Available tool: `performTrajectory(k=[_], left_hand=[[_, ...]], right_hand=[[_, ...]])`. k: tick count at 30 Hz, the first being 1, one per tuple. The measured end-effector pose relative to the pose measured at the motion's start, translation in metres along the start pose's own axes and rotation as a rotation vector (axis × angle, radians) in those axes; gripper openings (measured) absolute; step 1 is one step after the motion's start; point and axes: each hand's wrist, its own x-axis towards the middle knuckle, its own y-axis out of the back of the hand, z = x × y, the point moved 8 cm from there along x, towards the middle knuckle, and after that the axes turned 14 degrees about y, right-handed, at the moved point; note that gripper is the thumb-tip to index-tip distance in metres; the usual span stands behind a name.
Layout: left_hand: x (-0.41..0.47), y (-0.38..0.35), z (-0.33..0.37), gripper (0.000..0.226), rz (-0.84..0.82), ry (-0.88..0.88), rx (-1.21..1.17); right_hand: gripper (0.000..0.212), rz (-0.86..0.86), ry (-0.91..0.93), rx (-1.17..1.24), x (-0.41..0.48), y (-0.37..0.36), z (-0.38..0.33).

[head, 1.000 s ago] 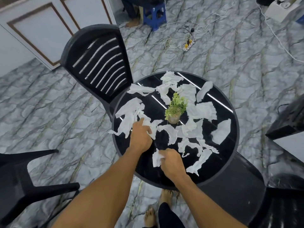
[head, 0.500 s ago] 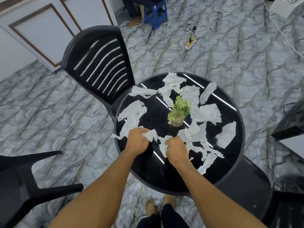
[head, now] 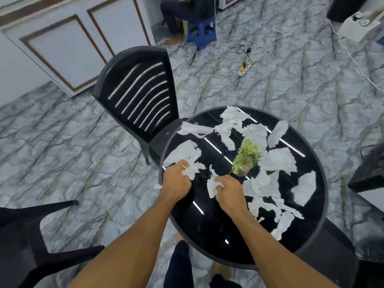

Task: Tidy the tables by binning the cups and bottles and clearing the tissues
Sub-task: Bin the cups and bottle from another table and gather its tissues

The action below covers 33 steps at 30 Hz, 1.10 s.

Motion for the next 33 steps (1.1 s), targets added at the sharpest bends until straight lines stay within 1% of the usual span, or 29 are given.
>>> performTrajectory(k=[2, 5, 8, 10, 11, 12, 14, 16, 17, 18, 19, 20, 22, 24, 25, 26, 28, 29, 30, 31, 33], left_hand=[[0.021, 0.014, -0.009, 0.045, 0.019, -0.008, 0.066], [0.039, 0.002, -0.031, 0.061, -0.129, -0.018, 0.225], [0.039, -0.01, -0.032, 0.059, -0.211, -0.08, 0.294], [0.04, -0.011, -0.022, 0.063, -0.232, -0.151, 0.295], [0.044, -0.01, -0.017, 0.067, -0.239, -0.178, 0.304], [0.05, -0.008, -0.012, 0.071, -0.239, -0.2, 0.331], [0.066, -0.004, -0.001, 0.073, -0.224, -0.247, 0.376], [0.078, -0.005, 0.007, 0.064, -0.211, -0.286, 0.399], [0.081, -0.005, 0.012, 0.055, -0.189, -0.32, 0.433], [0.082, -0.007, 0.013, 0.049, -0.168, -0.348, 0.478], [0.083, -0.009, 0.013, 0.045, -0.157, -0.357, 0.505], [0.084, -0.01, 0.011, 0.044, -0.16, -0.341, 0.498], [0.085, -0.016, 0.008, 0.037, -0.213, -0.323, 0.451], [0.082, -0.02, 0.011, 0.032, -0.257, -0.335, 0.447], [0.082, -0.02, 0.011, 0.038, -0.273, -0.328, 0.433], [0.082, -0.02, 0.008, 0.049, -0.306, -0.291, 0.405], [0.085, -0.017, 0.0, 0.072, -0.349, -0.22, 0.325], [0.087, -0.013, -0.004, 0.077, -0.34, -0.203, 0.289], [0.091, -0.009, -0.006, 0.075, -0.309, -0.208, 0.264], [0.095, -0.006, -0.008, 0.066, -0.27, -0.225, 0.254], [0.101, -0.003, -0.01, 0.039, -0.214, -0.288, 0.274]], right_hand=[[0.027, 0.031, -0.003, 0.003, 0.013, -0.006, -0.014], [0.022, 0.046, -0.13, -0.004, 0.029, -0.019, -0.019], [0.012, -0.012, -0.25, -0.073, 0.039, -0.03, -0.017], [0.028, -0.064, -0.274, -0.146, 0.039, -0.037, -0.017], [0.034, -0.041, -0.286, -0.149, 0.039, -0.037, -0.016], [0.036, -0.007, -0.289, -0.153, 0.04, -0.036, -0.014], [0.037, 0.006, -0.317, -0.144, 0.04, -0.038, -0.007], [0.037, 0.02, -0.356, -0.151, 0.037, -0.036, -0.003], [0.031, 0.051, -0.384, -0.121, 0.035, -0.033, -0.004], [0.02, 0.072, -0.375, -0.116, 0.034, -0.033, -0.006], [0.016, 0.098, -0.347, -0.117, 0.036, -0.031, -0.012], [0.027, 0.128, -0.317, -0.128, 0.041, -0.03, -0.016], [0.052, 0.103, -0.244, -0.155, 0.056, -0.031, -0.025], [0.07, -0.016, -0.167, -0.188, 0.077, -0.037, -0.034], [0.076, -0.11, -0.136, -0.21, 0.088, -0.043, -0.036], [0.078, -0.202, -0.099, -0.236, 0.098, -0.049, -0.038], [0.069, -0.348, -0.036, -0.308, 0.11, -0.059, -0.039], [0.061, -0.39, -0.037, -0.339, 0.113, -0.061, -0.039], [0.054, -0.398, -0.061, -0.348, 0.114, -0.063, -0.035], [0.046, -0.371, -0.088, -0.342, 0.114, -0.062, -0.031], [0.033, -0.286, -0.134, -0.302, 0.115, -0.06, -0.021]])
